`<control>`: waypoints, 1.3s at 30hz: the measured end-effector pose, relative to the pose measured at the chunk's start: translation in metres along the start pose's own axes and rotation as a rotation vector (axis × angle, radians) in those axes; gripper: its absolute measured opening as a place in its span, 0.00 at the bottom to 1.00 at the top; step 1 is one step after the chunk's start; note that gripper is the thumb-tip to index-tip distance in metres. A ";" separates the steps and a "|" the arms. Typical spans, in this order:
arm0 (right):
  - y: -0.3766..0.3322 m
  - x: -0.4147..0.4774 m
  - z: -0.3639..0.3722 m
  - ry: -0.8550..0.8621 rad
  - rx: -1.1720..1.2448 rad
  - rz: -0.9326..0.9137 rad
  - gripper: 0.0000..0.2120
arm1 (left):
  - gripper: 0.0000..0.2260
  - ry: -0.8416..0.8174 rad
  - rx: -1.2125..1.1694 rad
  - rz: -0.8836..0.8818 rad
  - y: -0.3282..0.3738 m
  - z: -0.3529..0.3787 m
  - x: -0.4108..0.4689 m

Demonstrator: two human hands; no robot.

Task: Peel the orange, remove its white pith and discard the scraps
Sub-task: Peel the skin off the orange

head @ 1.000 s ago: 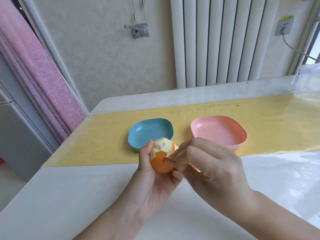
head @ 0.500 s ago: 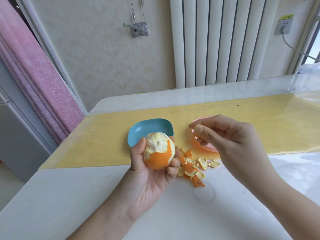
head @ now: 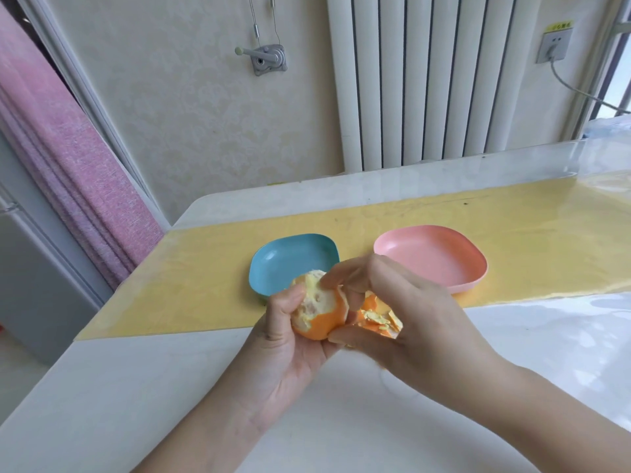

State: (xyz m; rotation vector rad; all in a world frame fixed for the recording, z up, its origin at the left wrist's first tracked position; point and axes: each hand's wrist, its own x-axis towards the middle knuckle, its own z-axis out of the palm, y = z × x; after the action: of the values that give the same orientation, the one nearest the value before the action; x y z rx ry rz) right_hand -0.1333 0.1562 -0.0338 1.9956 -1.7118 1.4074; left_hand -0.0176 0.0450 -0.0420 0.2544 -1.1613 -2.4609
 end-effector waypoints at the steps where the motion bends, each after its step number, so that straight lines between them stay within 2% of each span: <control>1: 0.000 0.000 0.001 -0.005 -0.010 -0.015 0.17 | 0.19 -0.033 0.049 0.013 0.000 0.000 -0.001; 4: 0.001 0.000 0.002 -0.020 -0.024 -0.041 0.18 | 0.10 -0.043 0.154 0.038 -0.002 0.001 -0.002; 9: 0.004 0.001 0.001 -0.046 -0.019 0.002 0.23 | 0.12 -0.013 0.261 0.051 -0.004 -0.001 0.001; 14: 0.007 0.002 0.001 -0.062 0.004 -0.009 0.27 | 0.15 -0.099 0.272 0.068 -0.007 -0.004 0.002; 22: 0.009 -0.001 0.004 0.000 0.027 0.038 0.15 | 0.19 -0.071 0.194 0.042 -0.003 -0.003 0.004; 24: 0.010 0.000 0.004 0.015 0.001 0.027 0.16 | 0.21 -0.028 0.148 0.049 -0.004 -0.003 0.004; 29: 0.016 -0.002 0.004 0.033 0.038 0.049 0.16 | 0.11 0.081 0.146 0.053 -0.007 -0.002 0.004; 34: 0.016 -0.003 0.008 0.111 -0.044 0.058 0.10 | 0.11 0.108 0.180 0.109 -0.009 -0.001 0.007; 39: 0.016 -0.003 0.010 0.083 -0.065 0.050 0.09 | 0.10 0.105 0.233 0.143 -0.011 -0.006 0.008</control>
State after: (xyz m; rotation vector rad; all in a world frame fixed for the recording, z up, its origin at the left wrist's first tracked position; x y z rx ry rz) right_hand -0.1408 0.1464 -0.0488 1.8470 -1.7598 1.4096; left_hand -0.0261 0.0429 -0.0542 0.3497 -1.3710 -2.1635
